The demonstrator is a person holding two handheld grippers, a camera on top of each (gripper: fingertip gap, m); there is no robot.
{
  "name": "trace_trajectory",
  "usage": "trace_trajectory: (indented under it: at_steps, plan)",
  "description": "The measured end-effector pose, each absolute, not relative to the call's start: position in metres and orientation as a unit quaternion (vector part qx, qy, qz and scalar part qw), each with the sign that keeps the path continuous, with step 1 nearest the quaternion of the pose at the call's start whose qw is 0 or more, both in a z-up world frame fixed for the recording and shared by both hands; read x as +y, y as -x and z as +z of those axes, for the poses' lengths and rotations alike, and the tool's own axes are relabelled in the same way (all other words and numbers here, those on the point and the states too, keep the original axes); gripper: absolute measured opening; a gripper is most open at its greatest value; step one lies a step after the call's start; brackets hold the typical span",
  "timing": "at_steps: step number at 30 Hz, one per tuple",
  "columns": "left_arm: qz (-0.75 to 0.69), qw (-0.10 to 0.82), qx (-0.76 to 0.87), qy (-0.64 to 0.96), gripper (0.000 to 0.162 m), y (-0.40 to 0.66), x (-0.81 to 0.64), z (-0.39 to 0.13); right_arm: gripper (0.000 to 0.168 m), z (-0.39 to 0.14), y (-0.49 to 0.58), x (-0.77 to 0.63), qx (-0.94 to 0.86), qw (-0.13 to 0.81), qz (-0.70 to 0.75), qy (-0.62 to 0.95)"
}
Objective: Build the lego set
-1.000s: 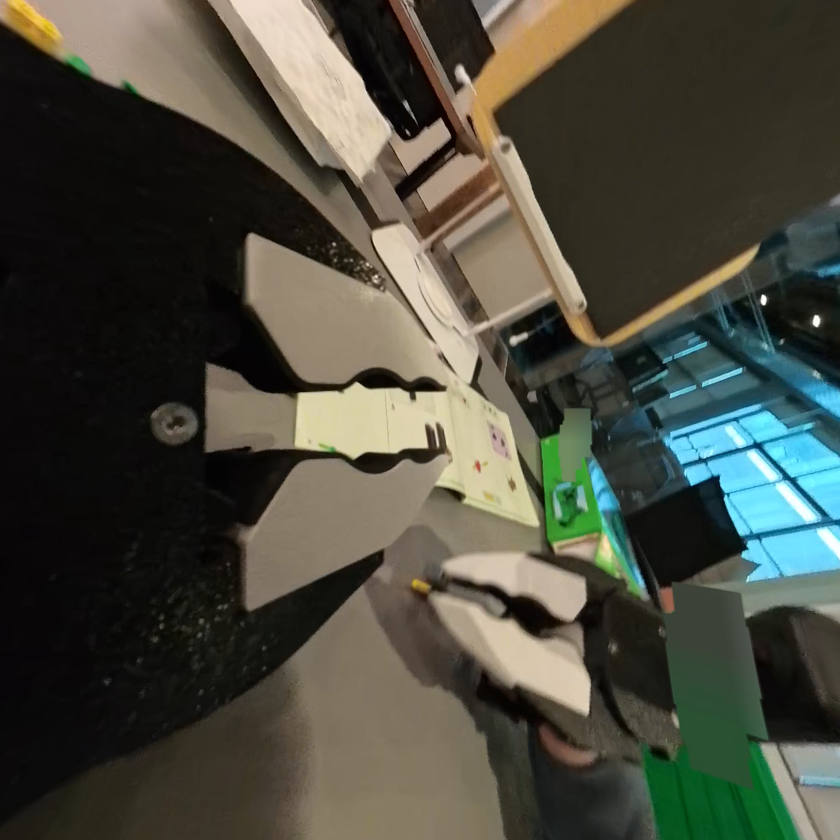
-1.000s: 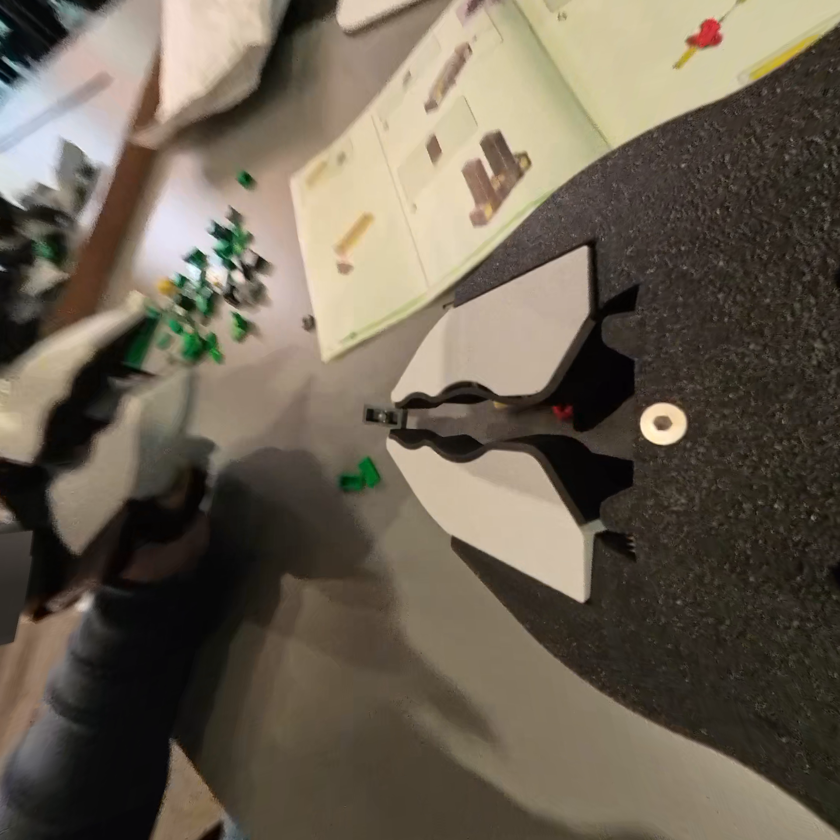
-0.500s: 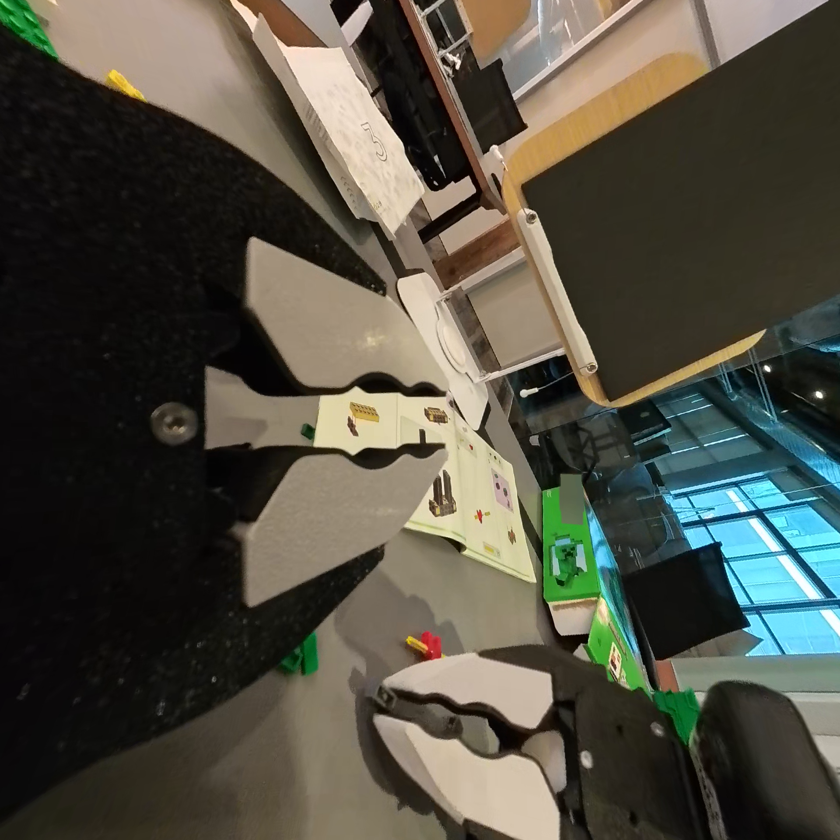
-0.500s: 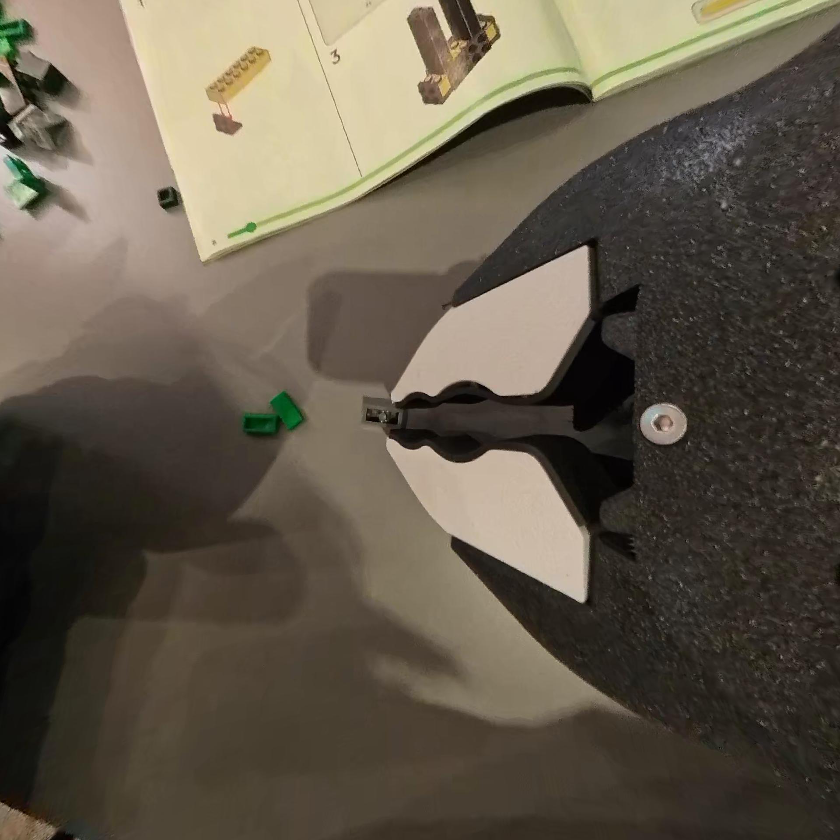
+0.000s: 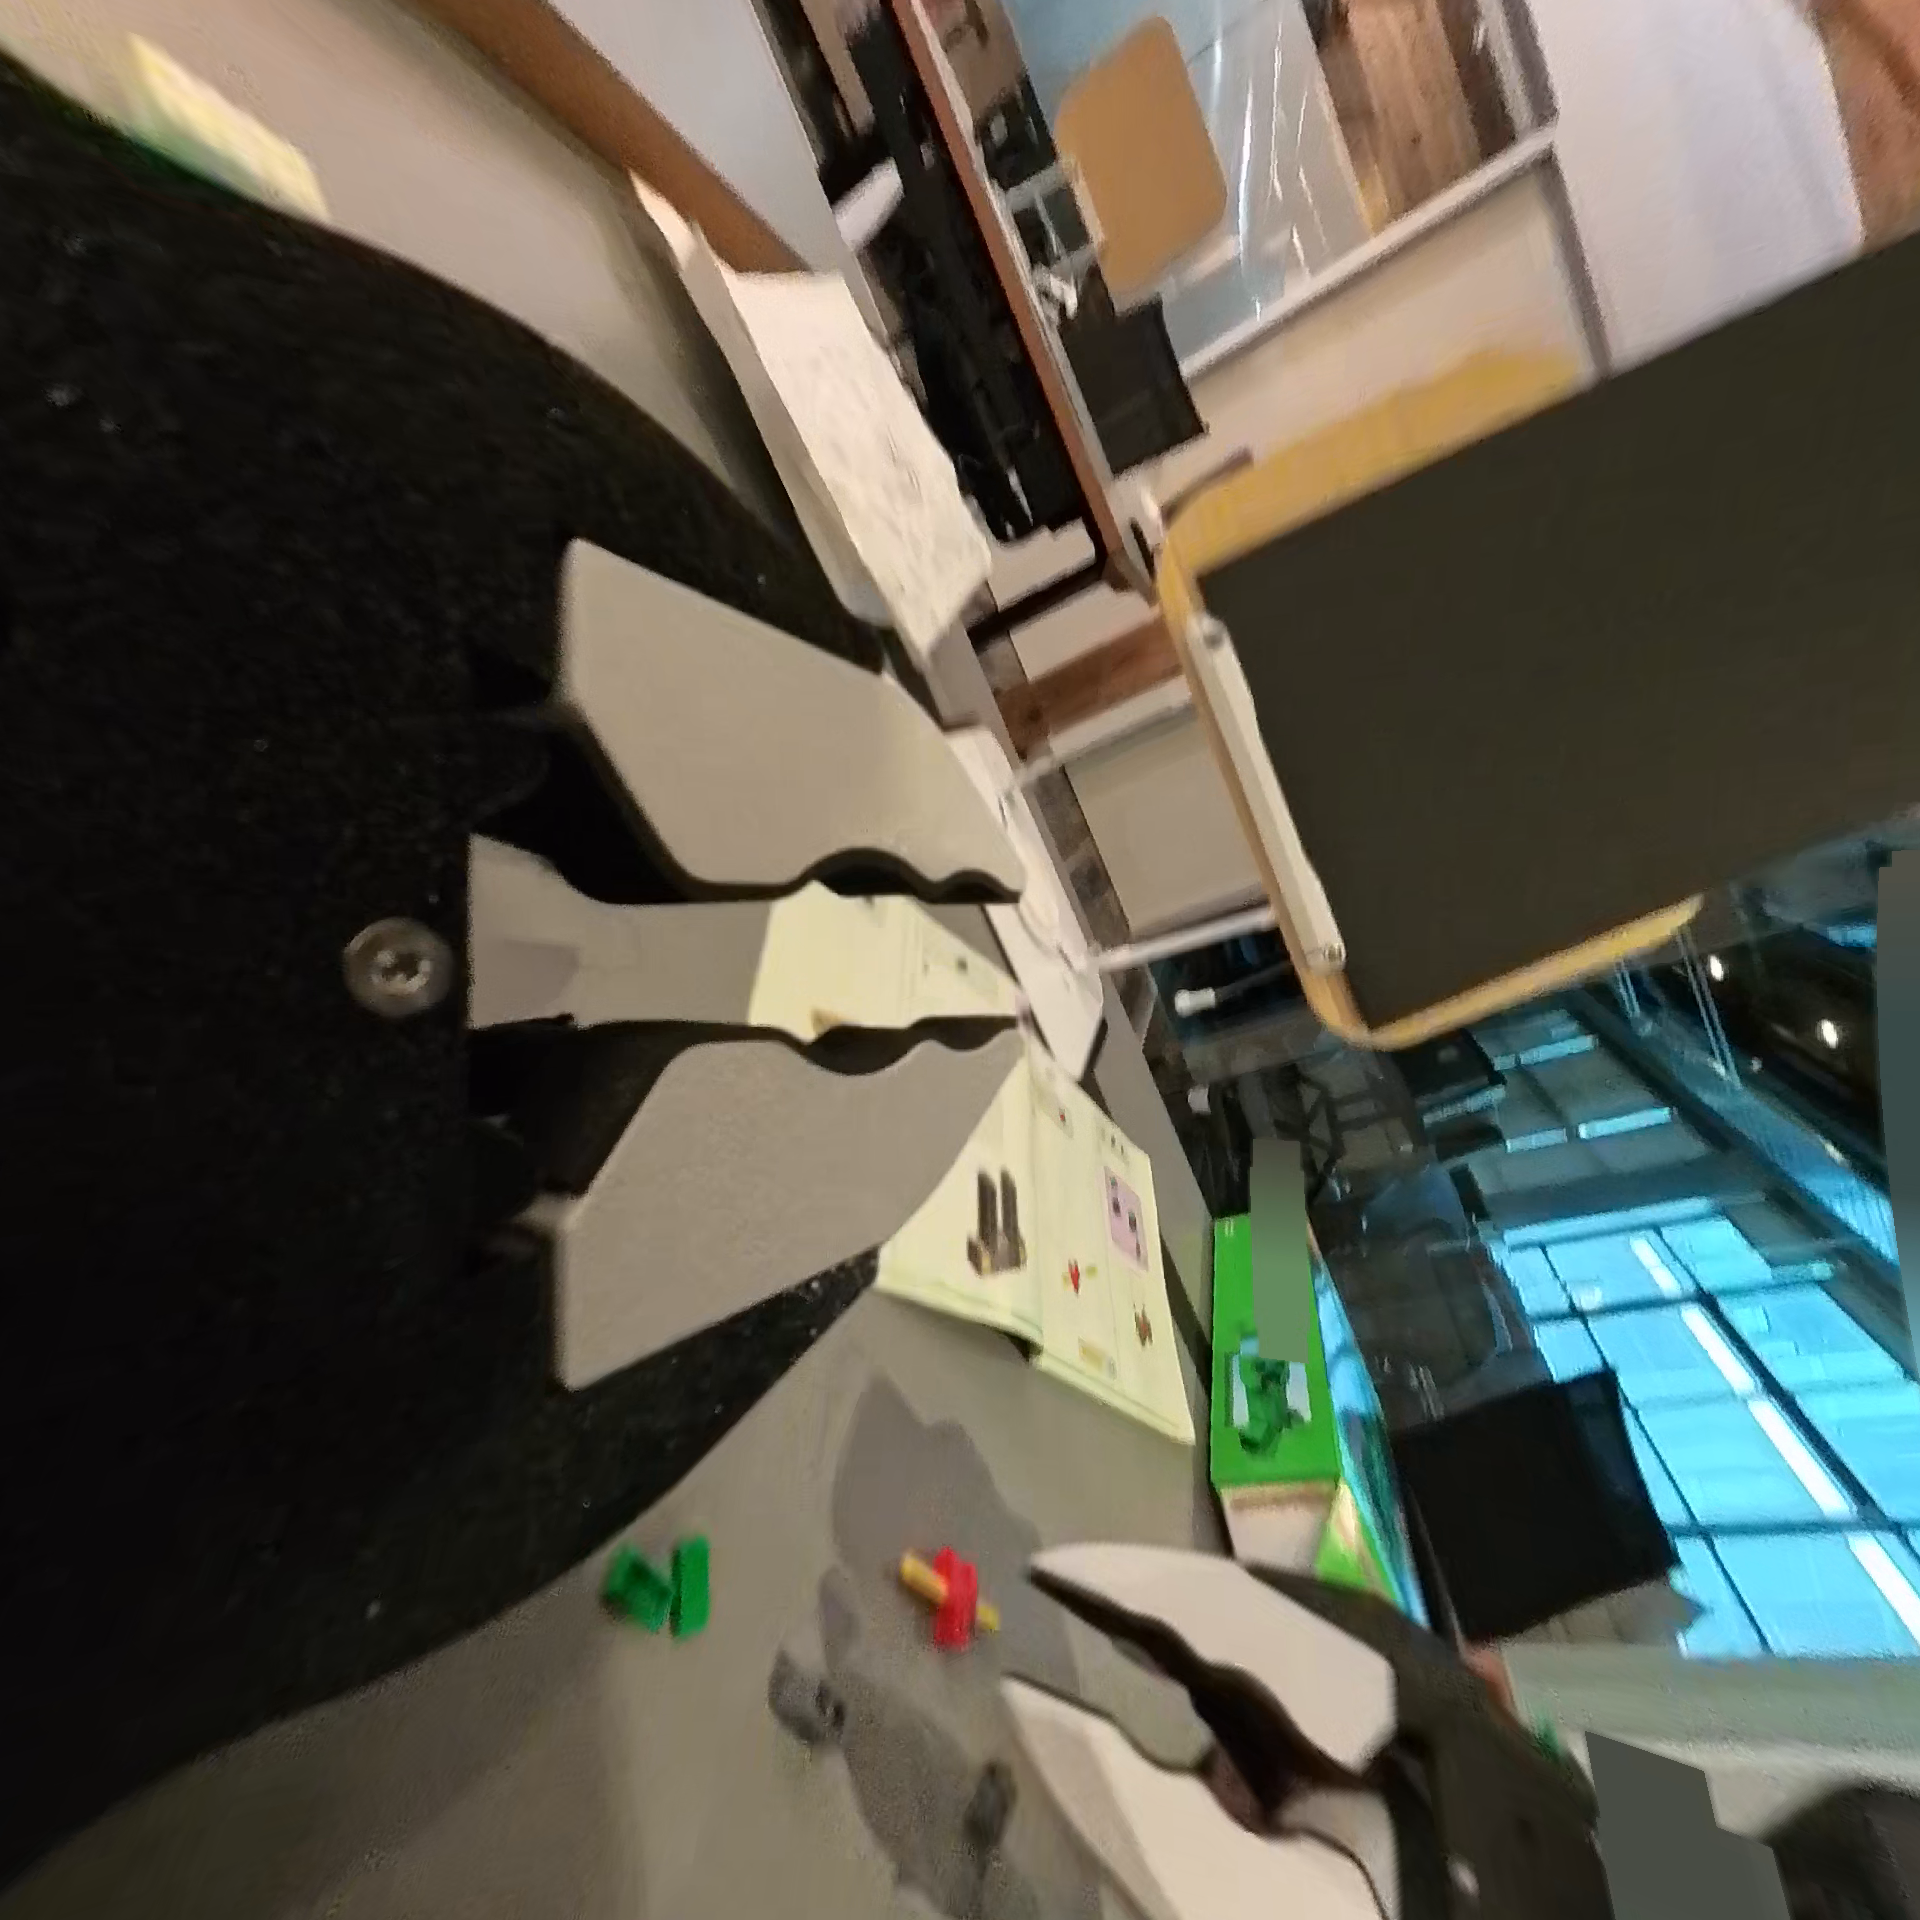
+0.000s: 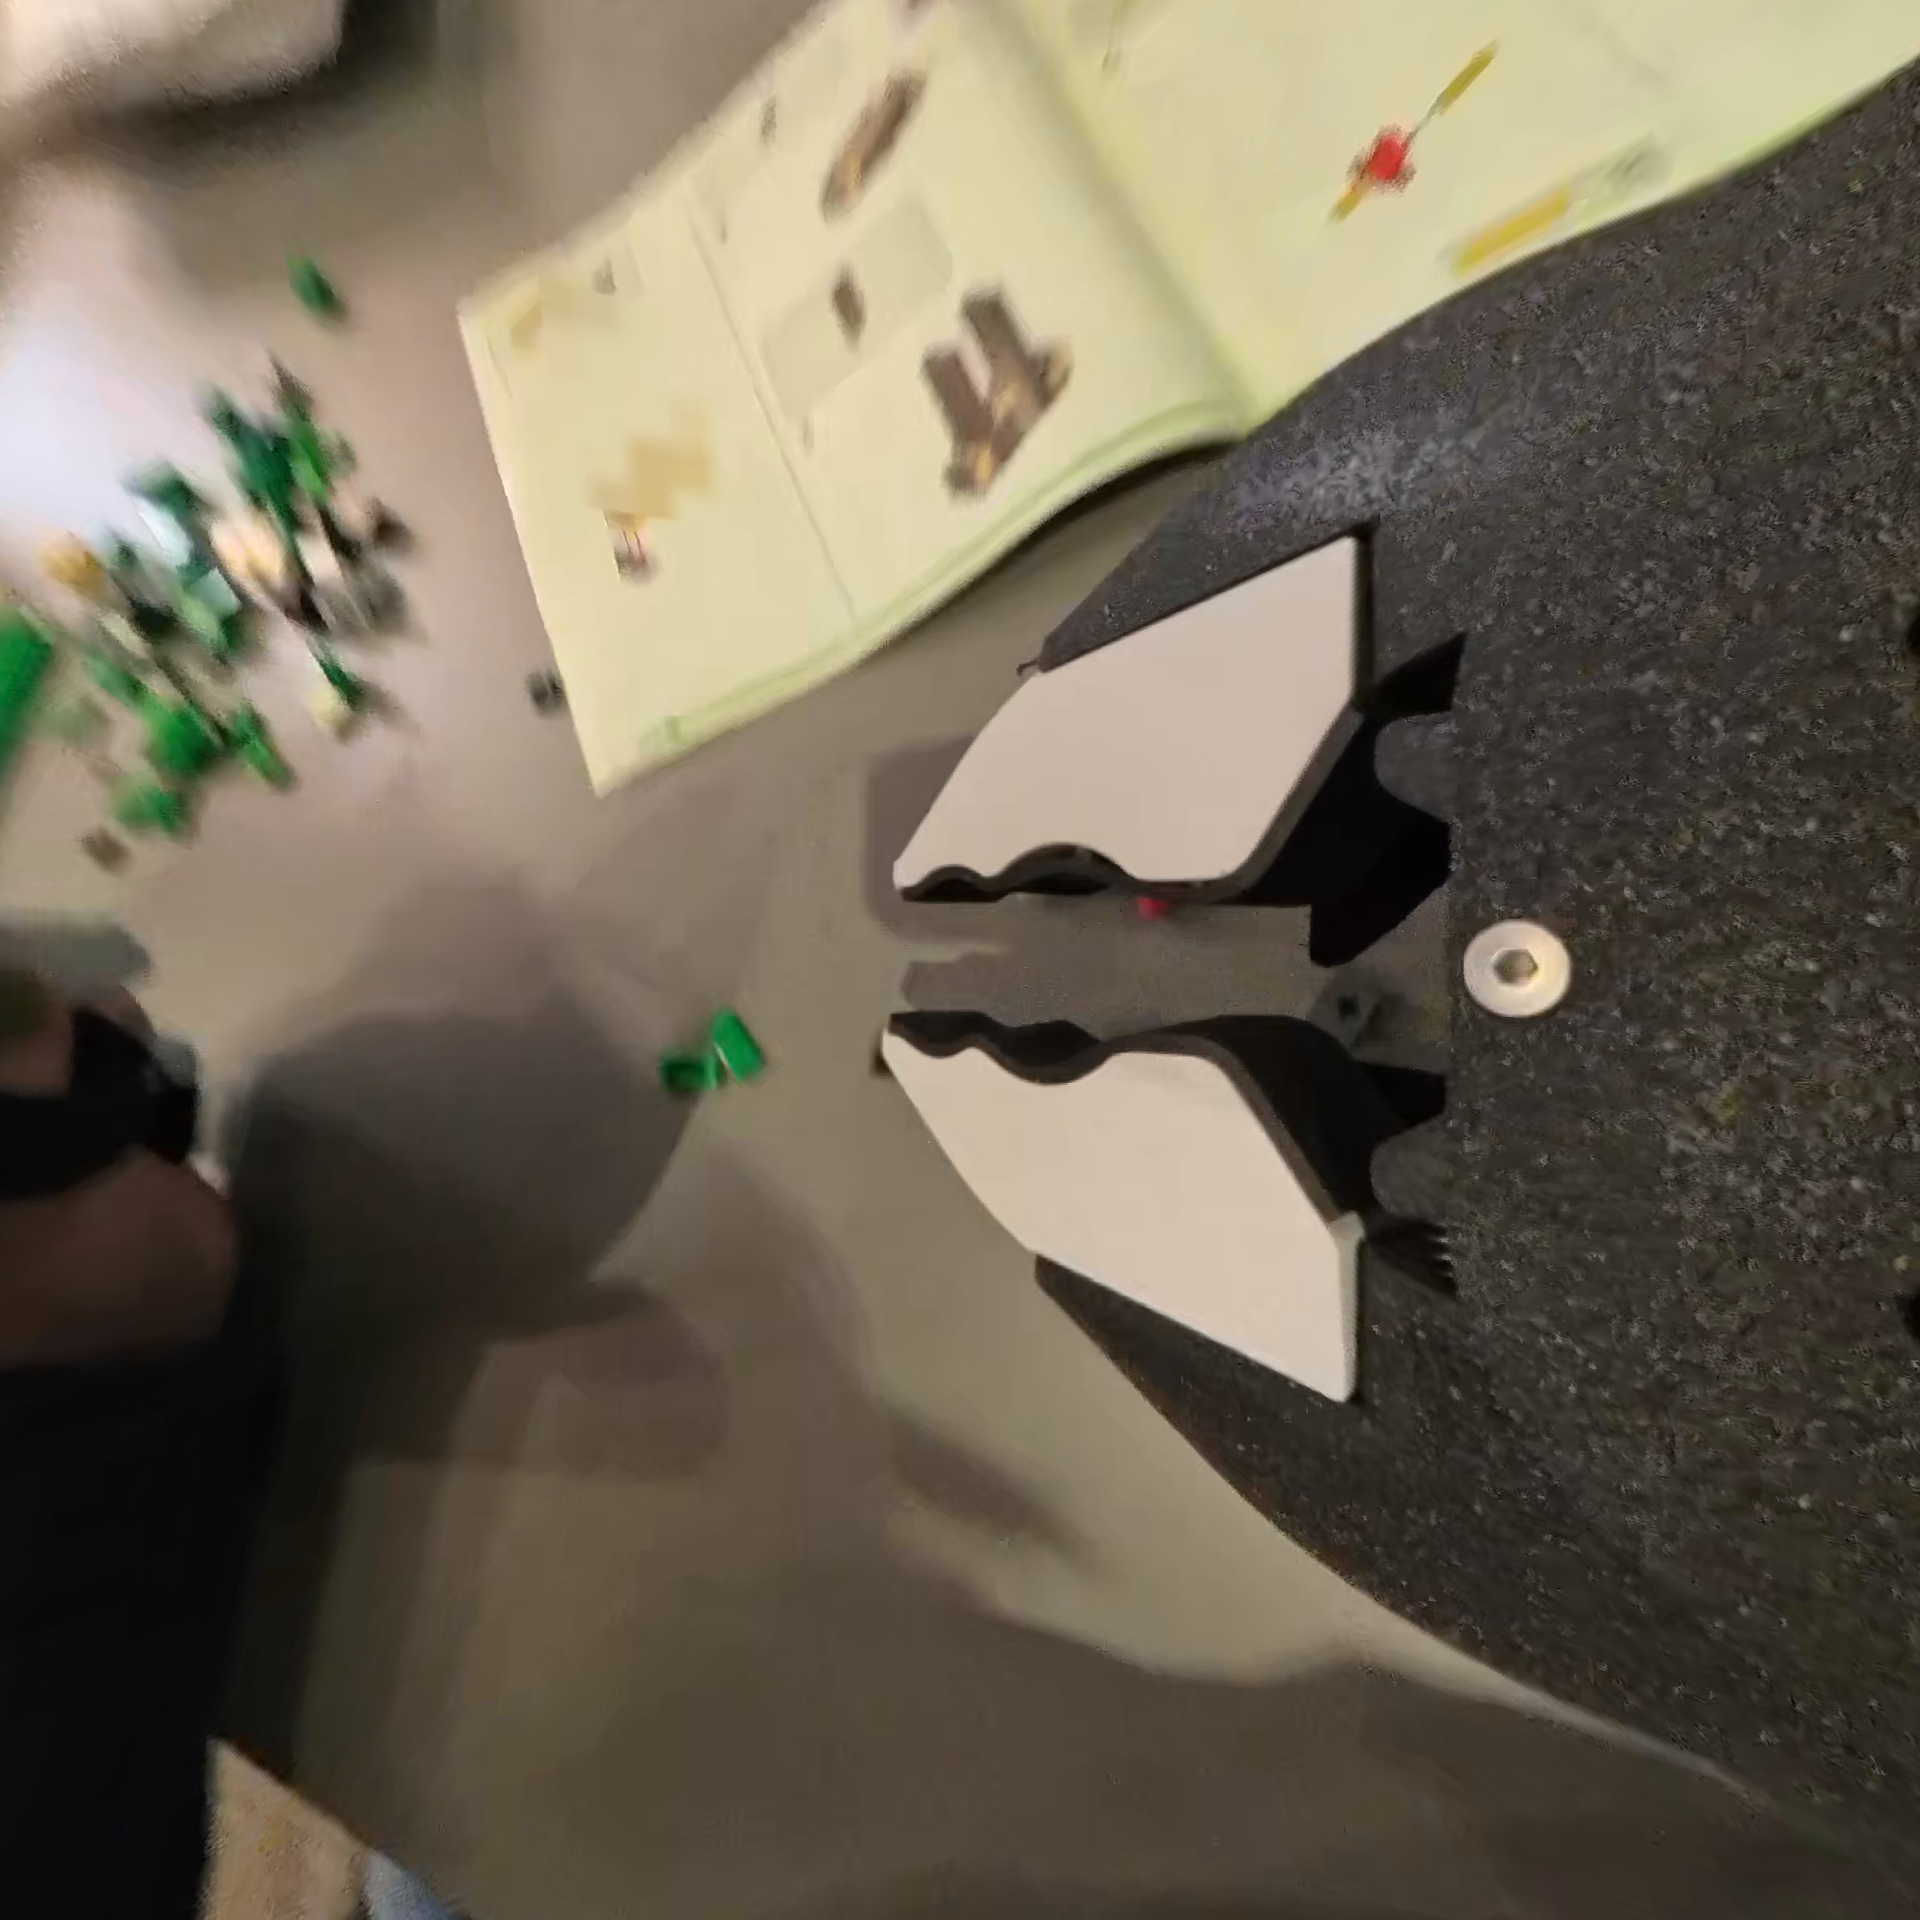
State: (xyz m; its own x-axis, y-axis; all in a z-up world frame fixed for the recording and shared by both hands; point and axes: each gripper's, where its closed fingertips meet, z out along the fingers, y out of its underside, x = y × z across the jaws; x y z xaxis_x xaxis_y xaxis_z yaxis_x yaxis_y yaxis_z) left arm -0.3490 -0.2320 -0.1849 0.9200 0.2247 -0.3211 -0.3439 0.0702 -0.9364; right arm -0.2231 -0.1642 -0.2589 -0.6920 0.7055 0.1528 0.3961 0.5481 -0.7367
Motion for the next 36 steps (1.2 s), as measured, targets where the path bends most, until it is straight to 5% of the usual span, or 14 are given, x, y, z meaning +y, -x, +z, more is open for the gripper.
trace_trajectory:
  at_steps: [5,36]
  plan:
    - [0.293,0.713,-0.043,0.636,0.023,0.396,-0.291,-0.174,0.019,-0.216,0.237,-0.108,-0.723,0.358,0.449,0.384]
    - [0.351,0.679,-0.182,0.619,0.019,0.528,-0.359,-0.186,0.003,-0.267,0.486,-0.248,-0.942,0.162,0.267,0.121]
